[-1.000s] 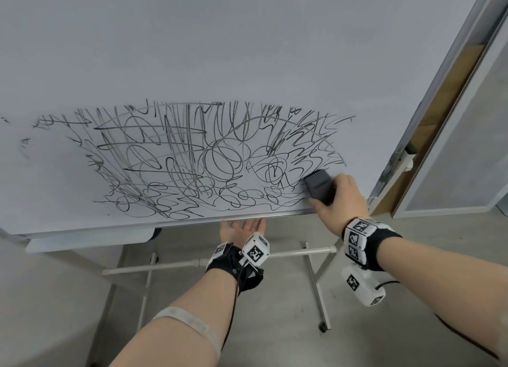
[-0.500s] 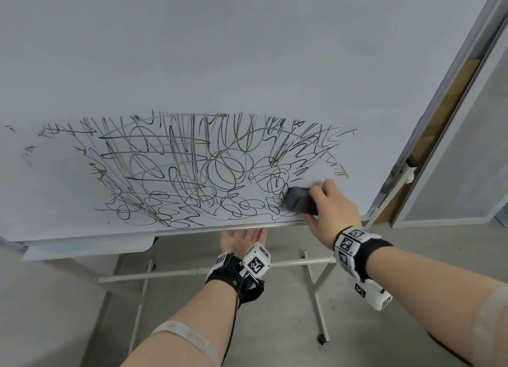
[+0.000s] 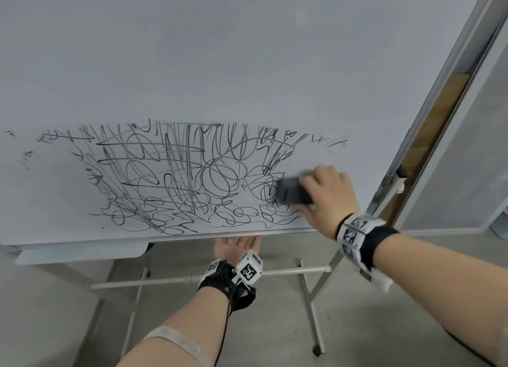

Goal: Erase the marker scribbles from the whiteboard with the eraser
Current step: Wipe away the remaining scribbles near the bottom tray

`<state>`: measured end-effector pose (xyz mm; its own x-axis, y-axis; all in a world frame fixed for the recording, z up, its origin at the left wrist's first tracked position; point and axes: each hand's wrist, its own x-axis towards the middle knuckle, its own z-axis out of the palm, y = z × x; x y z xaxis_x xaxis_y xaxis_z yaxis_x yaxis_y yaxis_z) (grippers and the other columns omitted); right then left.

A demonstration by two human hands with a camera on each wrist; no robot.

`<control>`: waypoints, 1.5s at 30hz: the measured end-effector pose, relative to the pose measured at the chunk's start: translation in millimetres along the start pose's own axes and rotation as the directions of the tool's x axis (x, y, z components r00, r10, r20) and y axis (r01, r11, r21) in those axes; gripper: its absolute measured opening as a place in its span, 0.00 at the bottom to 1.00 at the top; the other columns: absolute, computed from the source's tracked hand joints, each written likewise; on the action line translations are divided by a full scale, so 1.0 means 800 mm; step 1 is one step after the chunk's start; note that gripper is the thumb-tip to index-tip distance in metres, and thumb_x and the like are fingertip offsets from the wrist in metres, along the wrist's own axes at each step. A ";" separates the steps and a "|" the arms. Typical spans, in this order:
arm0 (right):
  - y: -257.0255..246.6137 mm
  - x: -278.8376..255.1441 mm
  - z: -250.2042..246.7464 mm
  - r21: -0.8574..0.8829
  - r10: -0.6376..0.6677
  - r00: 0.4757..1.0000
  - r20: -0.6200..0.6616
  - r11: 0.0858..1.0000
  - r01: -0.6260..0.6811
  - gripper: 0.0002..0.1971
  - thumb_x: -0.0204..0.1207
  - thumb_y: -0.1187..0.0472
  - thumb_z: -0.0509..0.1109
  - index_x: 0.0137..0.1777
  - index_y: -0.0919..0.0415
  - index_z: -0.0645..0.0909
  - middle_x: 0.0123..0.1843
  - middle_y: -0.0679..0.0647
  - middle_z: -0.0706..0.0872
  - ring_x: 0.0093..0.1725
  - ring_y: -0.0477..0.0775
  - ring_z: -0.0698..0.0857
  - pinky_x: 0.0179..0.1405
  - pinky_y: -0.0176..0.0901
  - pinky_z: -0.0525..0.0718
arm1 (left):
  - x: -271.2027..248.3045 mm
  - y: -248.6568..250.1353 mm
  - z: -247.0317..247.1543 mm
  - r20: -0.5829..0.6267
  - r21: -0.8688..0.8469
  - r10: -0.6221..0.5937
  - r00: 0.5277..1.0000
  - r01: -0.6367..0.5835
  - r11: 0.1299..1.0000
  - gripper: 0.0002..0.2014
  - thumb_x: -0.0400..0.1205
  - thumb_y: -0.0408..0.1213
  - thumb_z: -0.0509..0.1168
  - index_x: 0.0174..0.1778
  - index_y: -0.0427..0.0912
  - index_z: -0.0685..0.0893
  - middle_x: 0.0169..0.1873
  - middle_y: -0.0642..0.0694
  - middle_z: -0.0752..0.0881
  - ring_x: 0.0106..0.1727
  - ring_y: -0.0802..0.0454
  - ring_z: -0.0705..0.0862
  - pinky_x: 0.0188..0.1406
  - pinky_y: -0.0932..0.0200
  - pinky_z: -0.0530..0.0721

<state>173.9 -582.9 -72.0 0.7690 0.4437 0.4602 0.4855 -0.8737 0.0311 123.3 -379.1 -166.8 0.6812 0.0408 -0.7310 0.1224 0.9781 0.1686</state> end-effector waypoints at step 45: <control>-0.062 0.091 -0.068 0.122 -0.001 0.950 -0.312 0.992 0.041 0.23 0.63 0.50 0.73 0.59 0.55 0.82 0.49 0.57 0.76 0.49 0.60 0.74 0.46 0.52 0.66 | -0.002 -0.001 0.003 -0.028 0.043 0.008 1.000 -0.007 0.999 0.31 0.89 0.56 0.47 0.86 0.44 0.58 0.83 0.35 0.64 0.83 0.33 0.63 0.78 0.31 0.65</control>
<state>183.2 -518.3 8.6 0.6006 0.3605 0.7137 0.5641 -0.8236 -0.0587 123.9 -380.5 -164.6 0.6620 0.0547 -0.7475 0.1485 0.9680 0.2024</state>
